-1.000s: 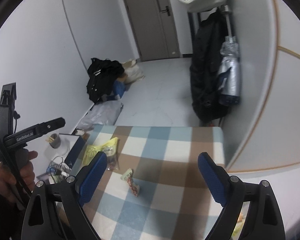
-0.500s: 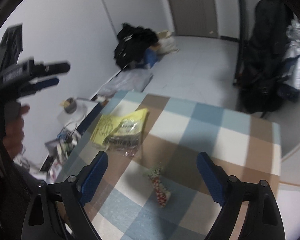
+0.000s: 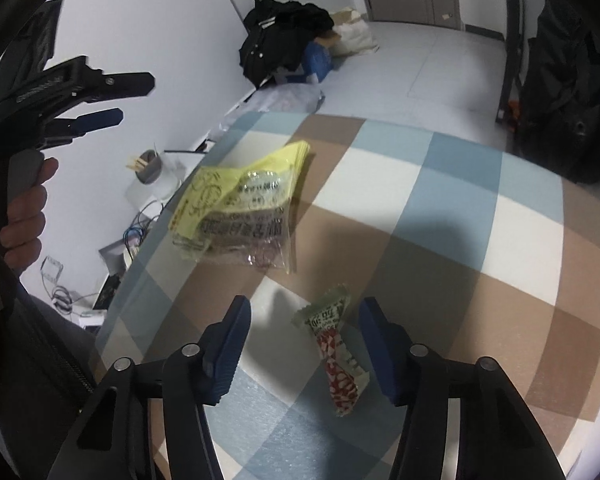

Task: Collect trash
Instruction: 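Close the right gripper on the red-white snack wrapper while the left gripper approaches the yellow bag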

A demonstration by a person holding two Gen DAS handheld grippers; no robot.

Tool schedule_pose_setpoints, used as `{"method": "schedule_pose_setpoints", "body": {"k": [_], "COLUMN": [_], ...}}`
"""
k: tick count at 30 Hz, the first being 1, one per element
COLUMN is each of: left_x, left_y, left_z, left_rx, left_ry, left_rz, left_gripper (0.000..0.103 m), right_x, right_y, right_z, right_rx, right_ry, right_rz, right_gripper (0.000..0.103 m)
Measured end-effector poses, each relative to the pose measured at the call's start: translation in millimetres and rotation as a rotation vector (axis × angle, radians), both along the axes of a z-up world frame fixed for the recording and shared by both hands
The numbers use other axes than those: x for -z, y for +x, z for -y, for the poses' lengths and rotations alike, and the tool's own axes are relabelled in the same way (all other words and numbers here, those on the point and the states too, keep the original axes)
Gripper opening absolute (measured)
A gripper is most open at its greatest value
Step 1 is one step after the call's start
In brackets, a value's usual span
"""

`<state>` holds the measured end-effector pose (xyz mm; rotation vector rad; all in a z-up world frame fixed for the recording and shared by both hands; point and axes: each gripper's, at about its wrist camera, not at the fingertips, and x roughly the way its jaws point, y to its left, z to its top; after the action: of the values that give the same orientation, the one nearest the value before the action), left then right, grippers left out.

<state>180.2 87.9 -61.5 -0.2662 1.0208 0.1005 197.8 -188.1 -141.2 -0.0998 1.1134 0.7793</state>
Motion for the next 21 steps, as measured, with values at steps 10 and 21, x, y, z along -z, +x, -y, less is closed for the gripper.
{"method": "schedule_pose_setpoints", "body": {"k": [10, 21], "left_x": [29.3, 59.2], "left_y": [6.4, 15.0], "left_z": [2.2, 19.5], "left_rx": [0.024, 0.081], "left_ry": [-0.108, -0.126], "left_rz": [-0.146, -0.270], "left_gripper": [0.090, 0.090], "right_x": [4.0, -3.1], "right_y": [5.9, 9.4], "right_z": [4.9, 21.7], "right_rx": [-0.026, 0.018], "right_ry": [-0.045, -0.010], "right_rz": [-0.018, -0.023], "right_gripper": [0.009, 0.008]}}
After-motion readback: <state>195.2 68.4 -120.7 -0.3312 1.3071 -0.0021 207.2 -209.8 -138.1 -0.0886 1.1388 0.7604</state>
